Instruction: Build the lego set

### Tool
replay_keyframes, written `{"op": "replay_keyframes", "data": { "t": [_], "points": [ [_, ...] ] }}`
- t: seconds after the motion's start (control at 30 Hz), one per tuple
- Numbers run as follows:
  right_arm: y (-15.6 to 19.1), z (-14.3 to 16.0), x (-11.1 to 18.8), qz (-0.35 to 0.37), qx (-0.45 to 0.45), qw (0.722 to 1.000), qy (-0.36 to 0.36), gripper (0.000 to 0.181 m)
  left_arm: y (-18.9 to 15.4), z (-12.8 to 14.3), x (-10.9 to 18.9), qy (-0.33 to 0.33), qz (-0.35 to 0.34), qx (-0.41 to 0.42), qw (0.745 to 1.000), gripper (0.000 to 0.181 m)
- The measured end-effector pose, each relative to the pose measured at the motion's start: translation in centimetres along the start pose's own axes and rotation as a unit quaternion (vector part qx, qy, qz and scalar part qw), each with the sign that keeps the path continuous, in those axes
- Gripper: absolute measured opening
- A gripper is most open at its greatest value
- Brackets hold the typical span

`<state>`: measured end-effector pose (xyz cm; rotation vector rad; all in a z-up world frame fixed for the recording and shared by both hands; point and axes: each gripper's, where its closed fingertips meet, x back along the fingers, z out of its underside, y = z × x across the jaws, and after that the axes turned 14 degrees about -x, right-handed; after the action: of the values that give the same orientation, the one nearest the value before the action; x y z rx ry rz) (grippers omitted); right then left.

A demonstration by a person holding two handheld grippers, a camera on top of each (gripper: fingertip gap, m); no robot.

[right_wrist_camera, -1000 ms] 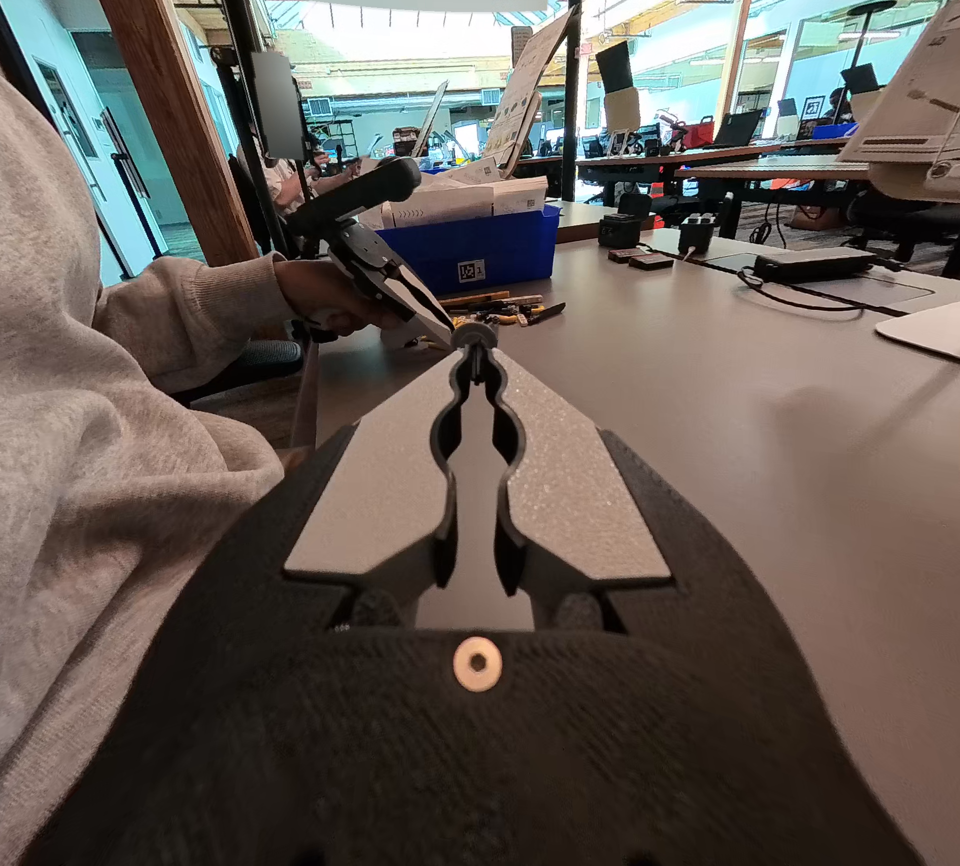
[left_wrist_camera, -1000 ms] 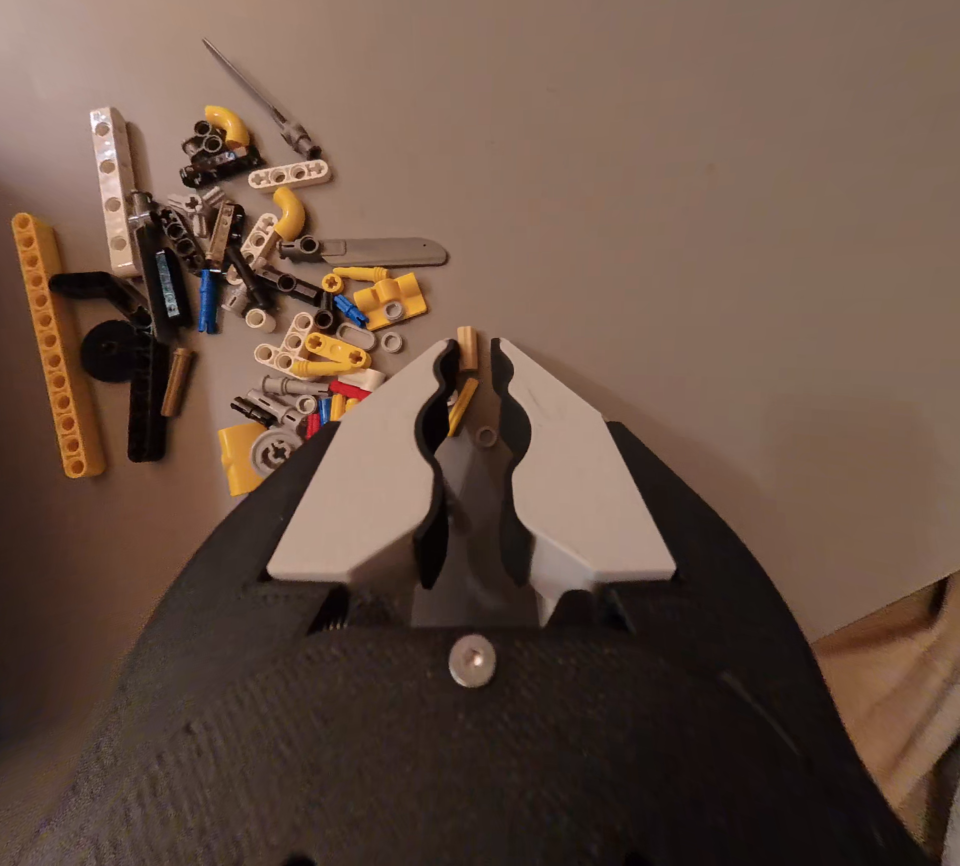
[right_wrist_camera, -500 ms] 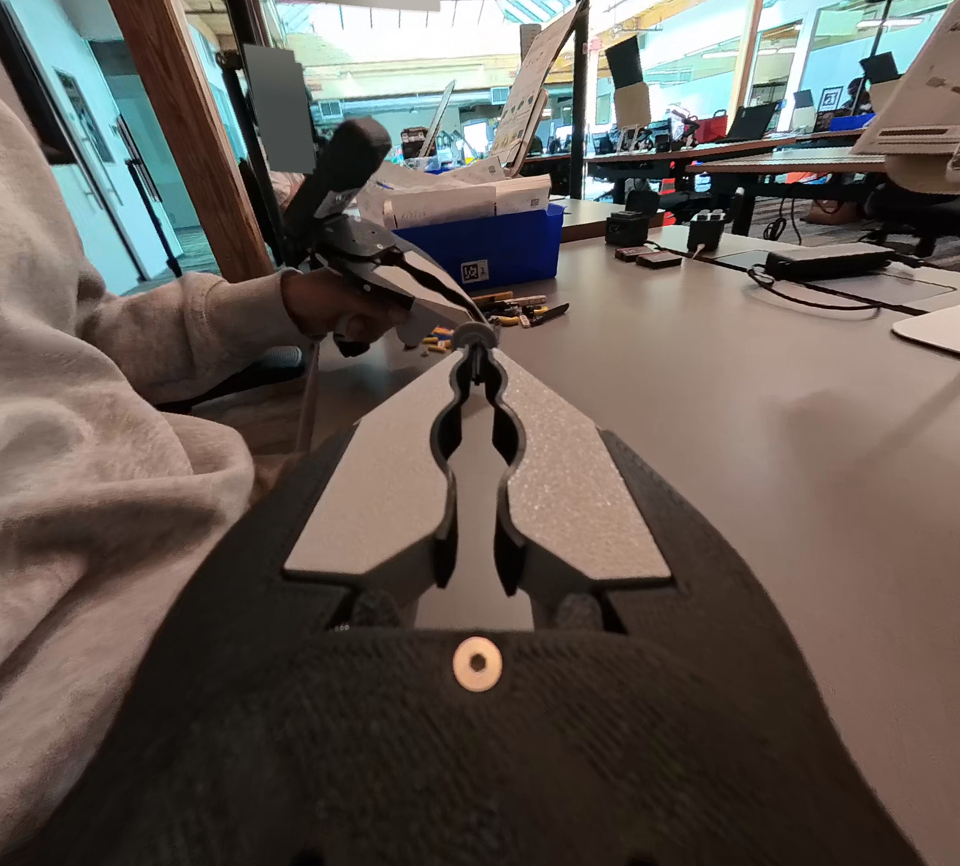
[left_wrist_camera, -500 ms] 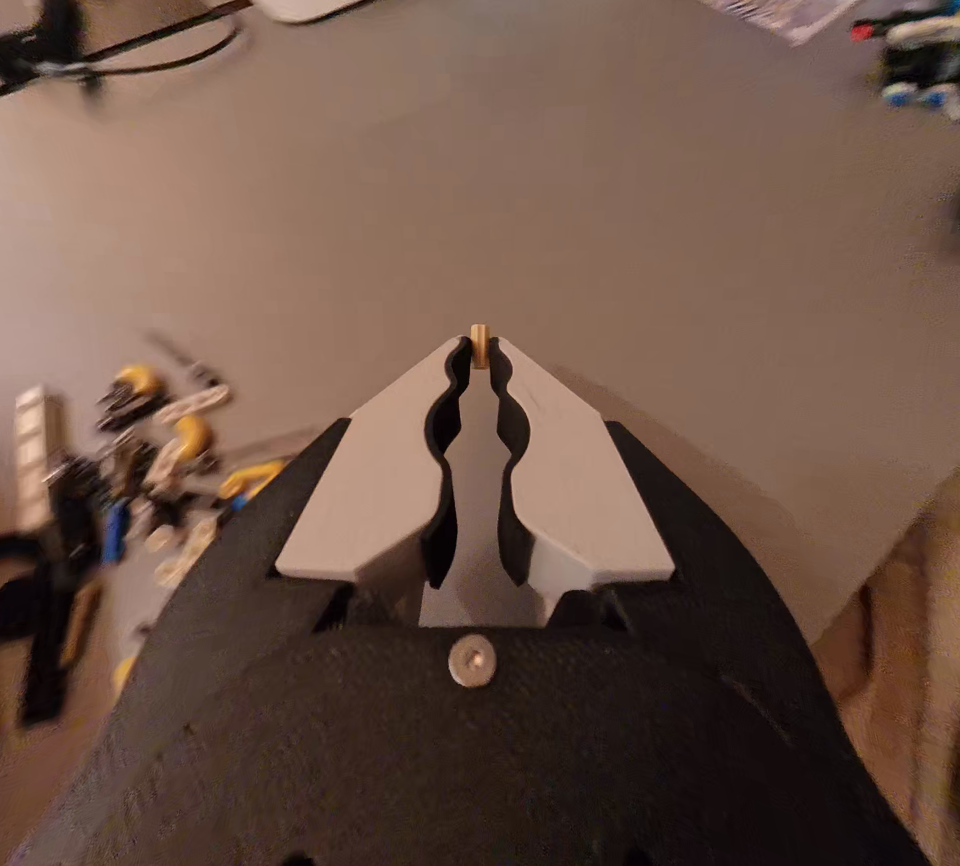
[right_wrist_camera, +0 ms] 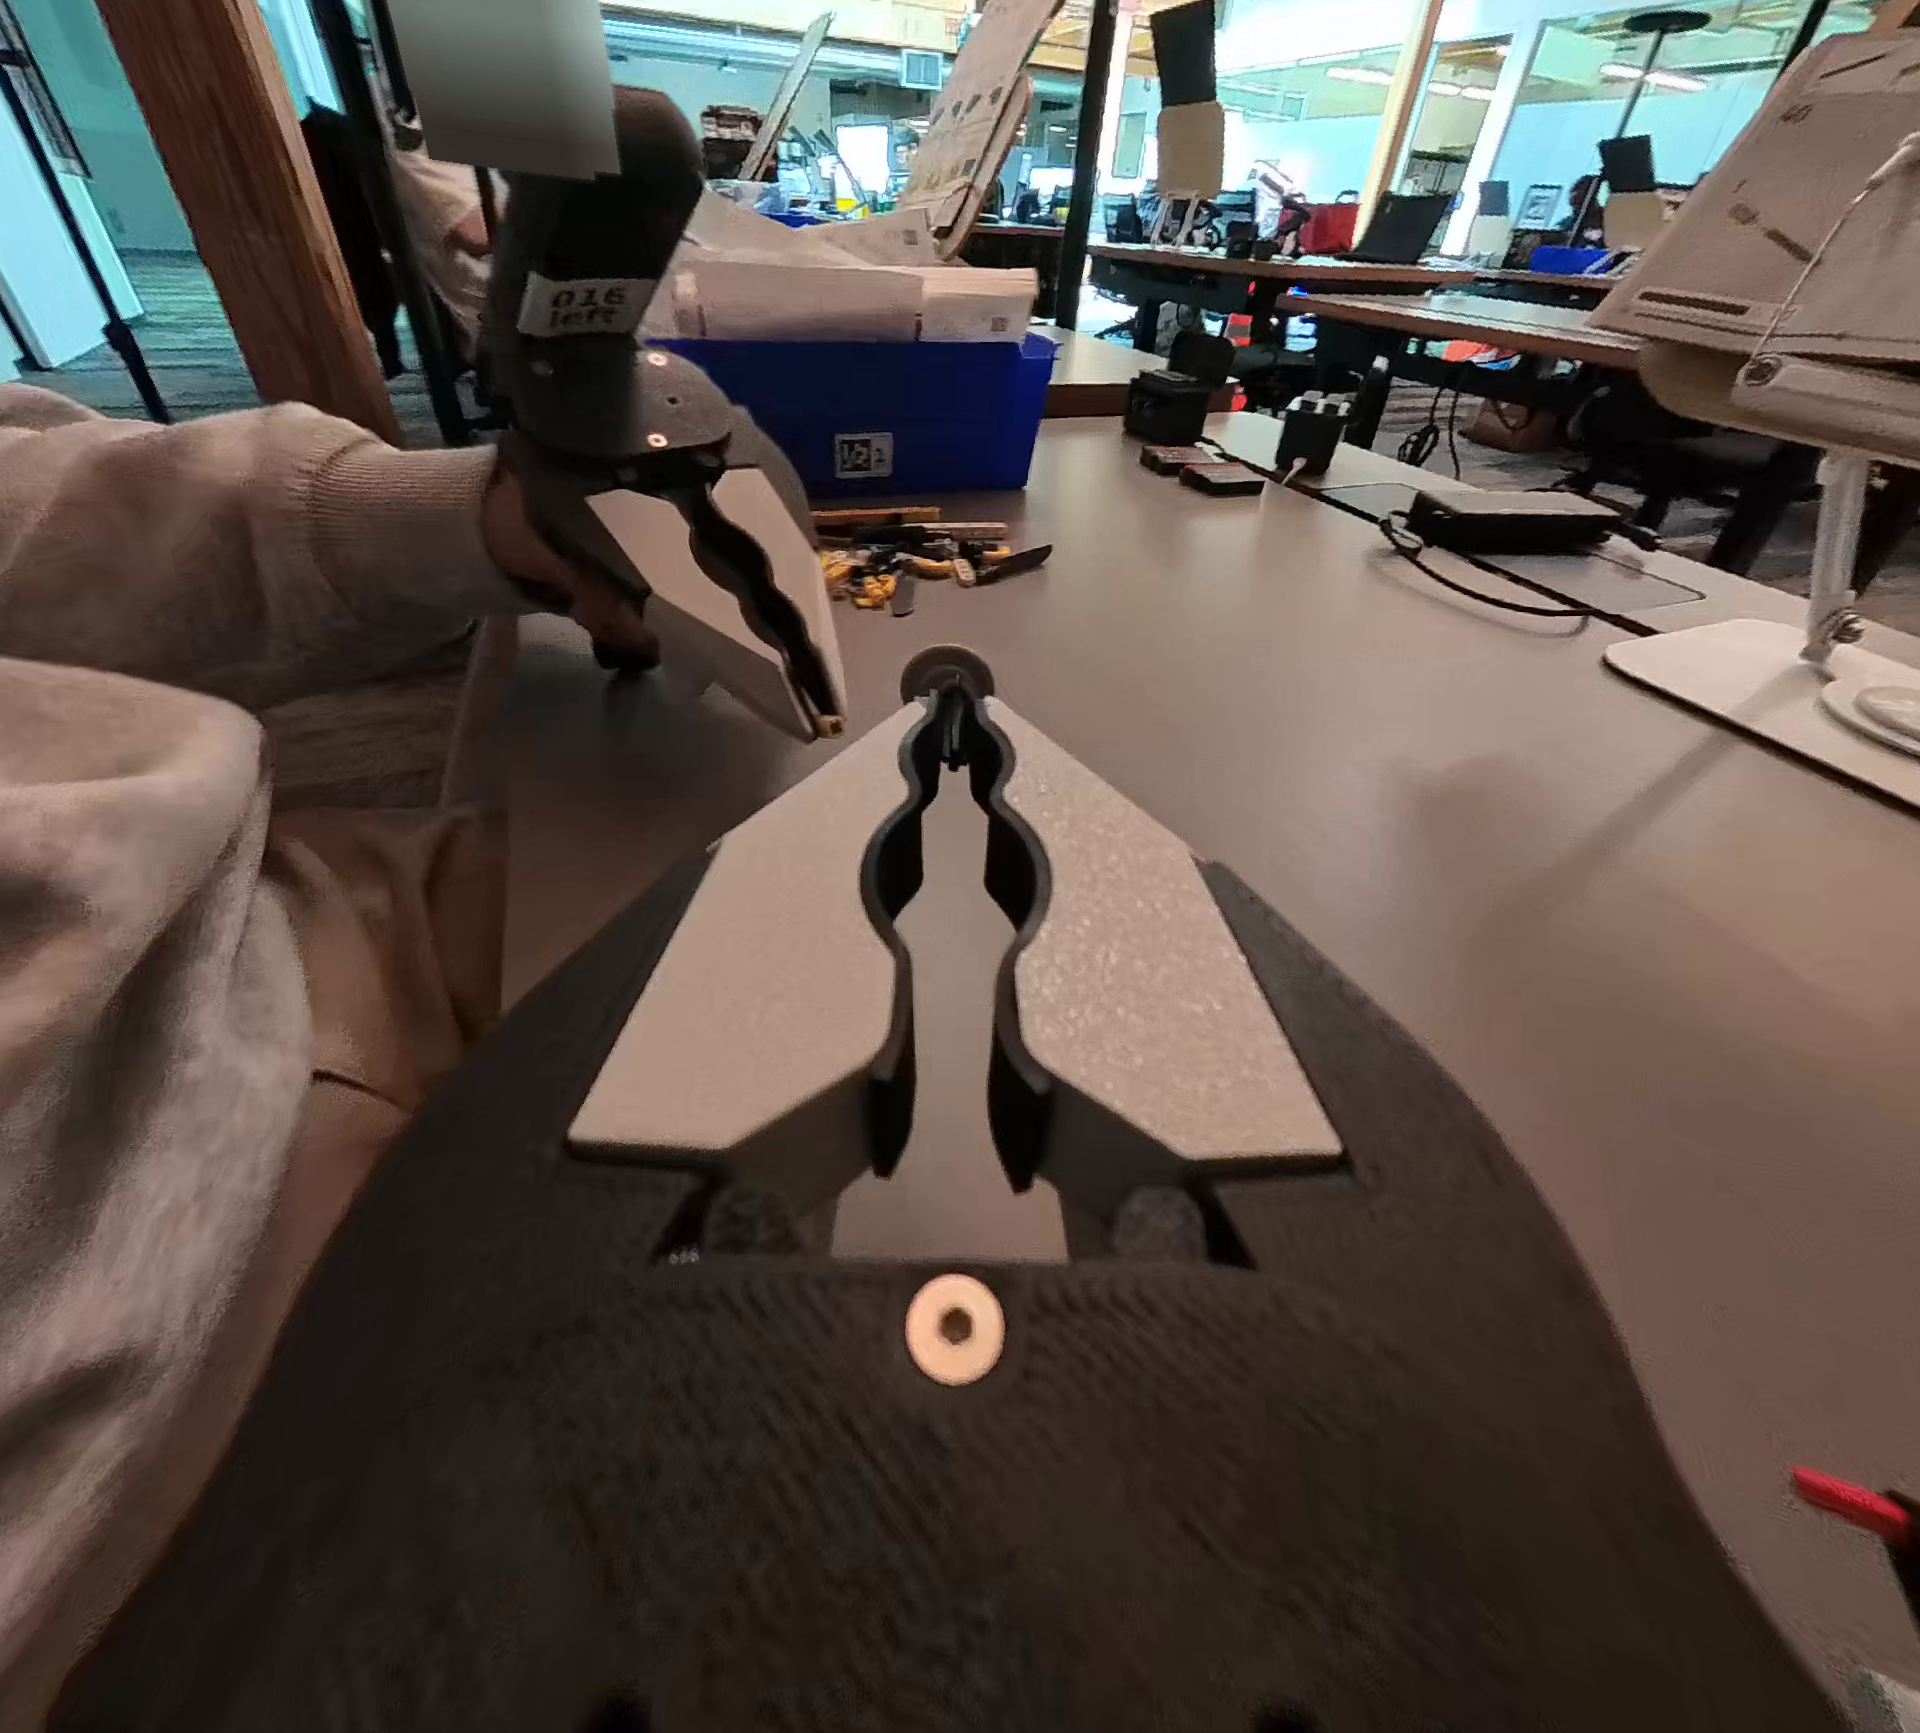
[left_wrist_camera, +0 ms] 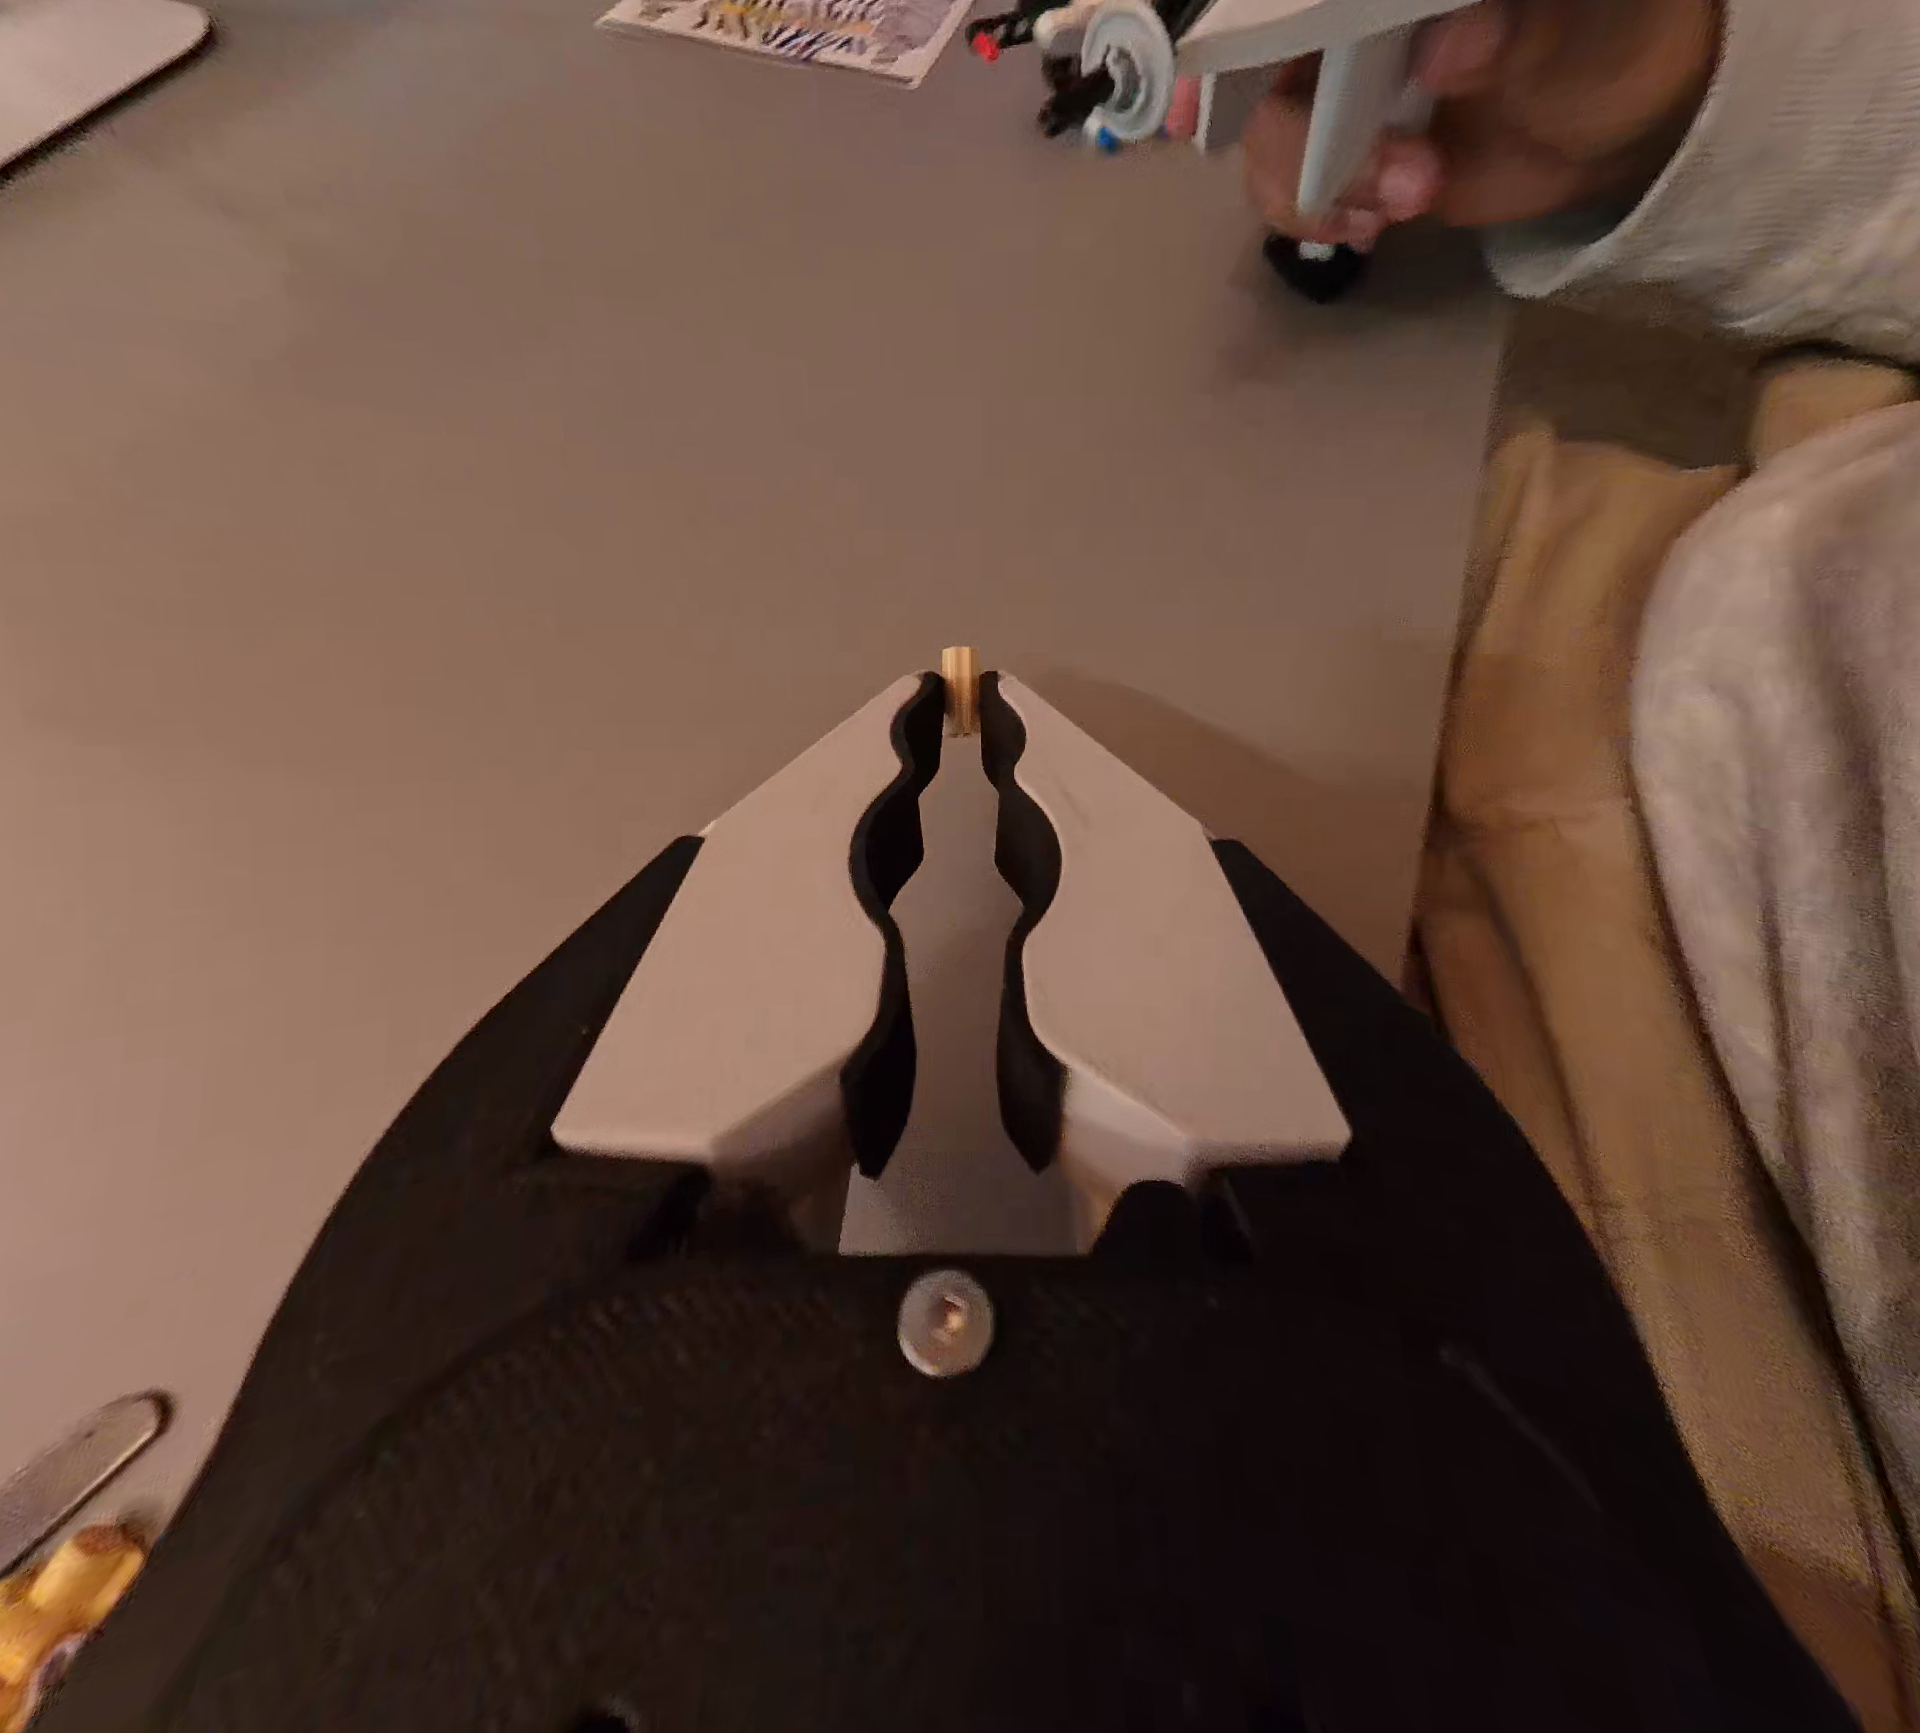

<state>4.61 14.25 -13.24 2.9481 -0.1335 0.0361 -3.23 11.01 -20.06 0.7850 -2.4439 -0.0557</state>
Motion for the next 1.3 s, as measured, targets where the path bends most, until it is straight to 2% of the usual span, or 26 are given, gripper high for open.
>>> {"op": "replay_keyframes", "data": {
  "t": [0.03, 0.2, 0.37, 0.73, 0.97, 1.3],
  "points": [
    [0.4, 0.1, 0.2, -0.007, 0.001, 1.000, 0.002, 0.003, -0.4, -0.2, 0.2, -0.009, 0.013, -0.002, 1.000, 0.008],
    [2.7, 1.2, 0.2, -0.045, 0.041, 0.998, 0.031, 0.003, -2.0, -1.3, 0.9, -0.052, 0.071, 0.005, 0.996, 0.007],
    [4.4, 2.4, -0.4, -0.064, 0.074, 0.993, 0.060, 0.003, -2.4, -1.0, 0.6, -0.038, 0.084, 0.001, 0.996, 0.007],
    [3.6, 2.1, -1.1, -0.081, 0.027, 0.994, 0.067, 0.003, -1.3, -0.7, 0.3, -0.041, 0.116, 0.088, 0.988, 0.006],
    [5.2, 2.1, -0.1, -0.093, 0.050, 0.993, 0.052, 0.003, -2.3, -1.4, 1.0, -0.066, 0.135, 0.055, 0.987, 0.006],
    [5.5, 5.3, -1.9, -0.086, 0.081, 0.981, 0.156, 0.003, -3.9, -1.1, 0.7, -0.047, 0.166, 0.019, 0.985, 0.007]
  ]
}}
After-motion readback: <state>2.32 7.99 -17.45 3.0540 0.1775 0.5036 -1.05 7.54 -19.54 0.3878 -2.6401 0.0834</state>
